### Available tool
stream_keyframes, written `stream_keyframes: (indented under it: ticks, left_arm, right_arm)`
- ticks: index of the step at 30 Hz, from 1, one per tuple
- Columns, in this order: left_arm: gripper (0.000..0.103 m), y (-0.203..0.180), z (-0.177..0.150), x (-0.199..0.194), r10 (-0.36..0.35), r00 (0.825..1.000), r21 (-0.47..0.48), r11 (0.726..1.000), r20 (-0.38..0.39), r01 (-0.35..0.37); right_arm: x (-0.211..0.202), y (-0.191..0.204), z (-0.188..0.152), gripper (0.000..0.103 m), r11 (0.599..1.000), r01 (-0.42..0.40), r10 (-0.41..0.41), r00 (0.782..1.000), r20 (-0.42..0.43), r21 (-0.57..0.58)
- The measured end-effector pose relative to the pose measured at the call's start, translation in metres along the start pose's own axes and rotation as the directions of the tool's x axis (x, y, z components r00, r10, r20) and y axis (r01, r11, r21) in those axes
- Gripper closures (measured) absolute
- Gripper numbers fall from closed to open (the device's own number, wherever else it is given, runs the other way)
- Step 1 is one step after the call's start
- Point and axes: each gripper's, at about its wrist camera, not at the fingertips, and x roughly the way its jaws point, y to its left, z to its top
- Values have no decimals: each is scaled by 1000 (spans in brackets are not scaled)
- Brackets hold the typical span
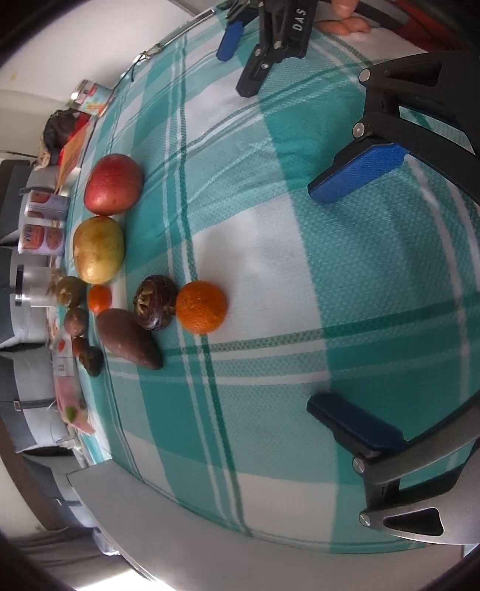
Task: Organize fruits
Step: 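Move the left tool forward toward the sweet potato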
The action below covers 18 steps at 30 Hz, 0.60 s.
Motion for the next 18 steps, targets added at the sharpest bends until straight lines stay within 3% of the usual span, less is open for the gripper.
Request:
stream_keyframes:
  ticks: [4, 9, 18]
  left_arm:
    - [0, -12, 13, 11, 16, 998, 12, 1000, 57, -16]
    - [0, -22, 33, 23, 21, 998, -12, 1000, 66, -21]
    - [0, -21, 31, 24, 23, 998, -29, 999, 65, -21]
  right_arm:
    - [0, 0, 0, 0, 1000, 0, 0, 1000, 0, 0]
    - [0, 0, 0, 0, 1000, 0, 0, 1000, 1, 0]
    - [0, 0, 0, 0, 1000, -1, 1, 1000, 3, 1]
